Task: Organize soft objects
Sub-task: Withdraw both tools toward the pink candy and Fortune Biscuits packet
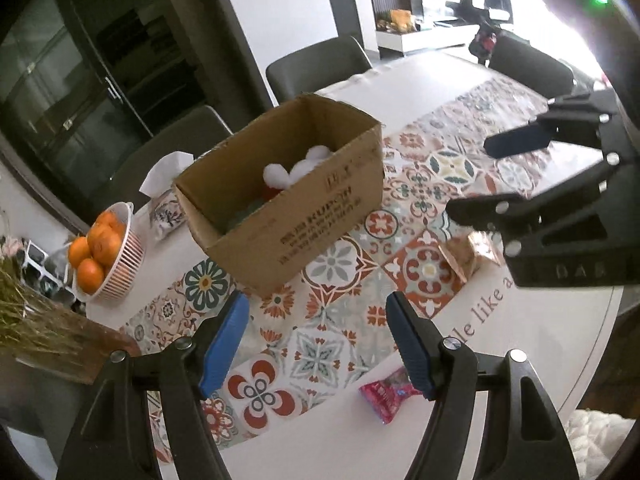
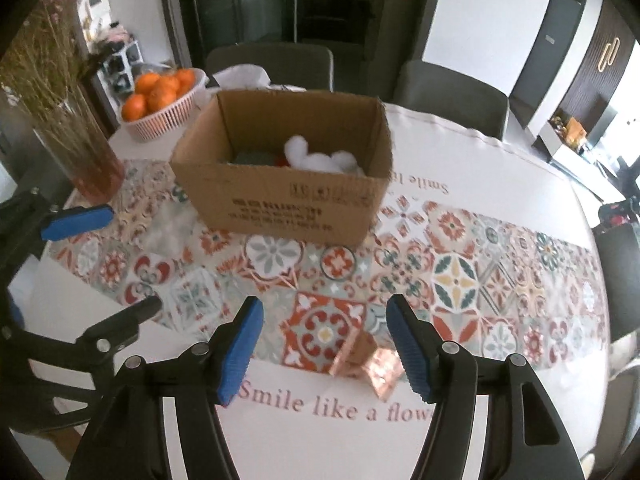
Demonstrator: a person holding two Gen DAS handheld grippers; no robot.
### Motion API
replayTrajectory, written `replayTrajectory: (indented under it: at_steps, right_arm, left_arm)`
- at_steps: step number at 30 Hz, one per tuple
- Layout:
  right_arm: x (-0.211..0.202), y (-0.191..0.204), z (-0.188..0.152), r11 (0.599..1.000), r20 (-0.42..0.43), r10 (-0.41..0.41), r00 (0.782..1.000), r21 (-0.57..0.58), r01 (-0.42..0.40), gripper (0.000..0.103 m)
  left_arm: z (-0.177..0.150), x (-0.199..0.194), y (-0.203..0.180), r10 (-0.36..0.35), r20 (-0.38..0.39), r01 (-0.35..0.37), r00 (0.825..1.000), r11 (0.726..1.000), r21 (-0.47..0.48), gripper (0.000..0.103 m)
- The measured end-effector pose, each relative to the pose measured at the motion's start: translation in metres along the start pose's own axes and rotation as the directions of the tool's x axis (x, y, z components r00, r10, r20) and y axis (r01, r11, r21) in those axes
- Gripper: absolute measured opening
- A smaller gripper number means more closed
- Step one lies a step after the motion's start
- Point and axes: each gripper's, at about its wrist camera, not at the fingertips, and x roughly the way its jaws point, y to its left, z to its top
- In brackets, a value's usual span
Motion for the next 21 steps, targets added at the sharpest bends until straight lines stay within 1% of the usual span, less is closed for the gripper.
replayTrajectory:
  at_steps: [2, 5, 7, 12, 16, 18, 21]
  right_arm:
    - [0.001, -0.002, -0.001, 1.0, -0.018, -0.019, 1.0, 0.007, 0.019, 0.065]
    - [0.003, -0.006, -0.003, 0.999, -0.04, -0.033, 0.999, 0.014, 0.034, 0.065]
    - [0.006, -0.007, -0.005, 1.0, -0.051, -0.027, 0.998, 0.012, 0.027, 0.065]
    - [0.012, -0.007, -0.005, 0.999, -0.081, -0.021, 0.997, -0.029, 0.018, 0.065]
    - [0.019, -0.008, -0.002, 0.997, -0.112, 0.005, 0.994, -0.081, -0.015, 0.065]
    - [0.023, -0.008, -0.001, 0.992, -0.134, 0.021, 0.991, -0.121, -0.037, 0.065]
    - [0.029, -0.006, 0.0, 0.98, -0.168, 0.033, 0.985, -0.189, -0.065, 0.065]
  left_arm:
    - [-0.001, 0.0, -0.001, 0.006, -0.006, -0.006, 1.0, 1.0, 0.003, 0.071]
    - [-0.004, 0.0, 0.002, 0.0, -0.013, 0.0, 1.0, 0.999, -0.032, 0.071]
    - [-0.006, 0.001, 0.002, -0.003, -0.021, 0.002, 1.0, 0.999, -0.049, 0.072]
    - [-0.012, 0.0, 0.001, 0.001, -0.043, -0.007, 0.999, 0.99, -0.14, 0.072]
    - [-0.019, 0.001, -0.001, 0.012, -0.073, -0.03, 0.997, 0.968, -0.249, 0.072]
    - [-0.023, 0.001, -0.005, 0.017, -0.089, -0.043, 0.996, 0.952, -0.304, 0.071]
    - [-0.03, 0.003, -0.01, 0.024, -0.12, -0.069, 0.992, 0.92, -0.387, 0.072]
